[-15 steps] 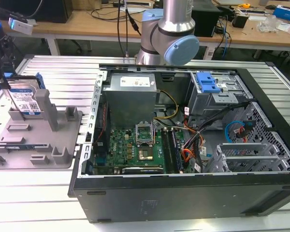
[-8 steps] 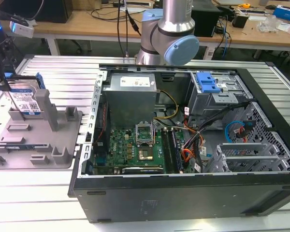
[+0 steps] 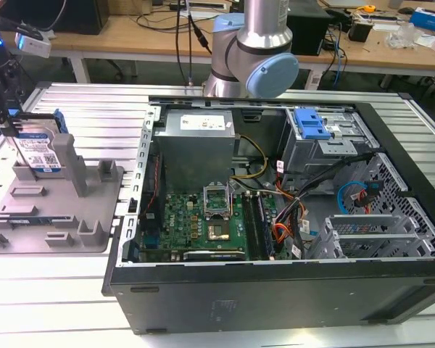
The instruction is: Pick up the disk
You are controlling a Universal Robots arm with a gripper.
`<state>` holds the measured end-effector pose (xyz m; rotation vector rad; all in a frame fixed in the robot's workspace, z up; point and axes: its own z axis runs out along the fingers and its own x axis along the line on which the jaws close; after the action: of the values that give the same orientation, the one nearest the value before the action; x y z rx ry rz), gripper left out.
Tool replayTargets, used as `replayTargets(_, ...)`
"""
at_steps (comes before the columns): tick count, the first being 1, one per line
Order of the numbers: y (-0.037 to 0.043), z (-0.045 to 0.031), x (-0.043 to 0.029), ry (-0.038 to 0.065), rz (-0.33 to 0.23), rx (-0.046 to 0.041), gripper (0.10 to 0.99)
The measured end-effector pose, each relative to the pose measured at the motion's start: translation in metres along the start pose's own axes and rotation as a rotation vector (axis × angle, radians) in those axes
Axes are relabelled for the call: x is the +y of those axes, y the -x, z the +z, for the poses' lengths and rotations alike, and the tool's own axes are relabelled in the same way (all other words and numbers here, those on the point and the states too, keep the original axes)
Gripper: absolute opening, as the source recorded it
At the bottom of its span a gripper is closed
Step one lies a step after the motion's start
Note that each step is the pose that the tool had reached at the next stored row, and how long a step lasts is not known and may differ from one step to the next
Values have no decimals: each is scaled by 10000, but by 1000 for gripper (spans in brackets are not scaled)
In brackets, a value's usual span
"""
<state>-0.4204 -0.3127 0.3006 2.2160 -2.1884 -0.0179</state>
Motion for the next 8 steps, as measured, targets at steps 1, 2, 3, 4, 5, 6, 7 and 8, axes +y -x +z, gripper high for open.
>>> replayTargets(1, 0, 0, 0, 0, 1, 0, 455)
replayTargets(2, 1, 1, 0, -2, 1, -1, 455)
replayTargets(3, 2, 2, 0, -2, 0, -1, 455)
replayTargets(4, 9, 3, 0, -4, 4, -2, 455)
replayTargets(5, 9, 3, 0, -2, 3, -1, 455)
replayTargets(6, 9, 3, 0, 0, 2, 0, 455)
replayTargets(7, 8, 4, 0, 1, 1, 1, 455)
replayTargets(8, 8, 5, 0, 1, 1, 0, 455)
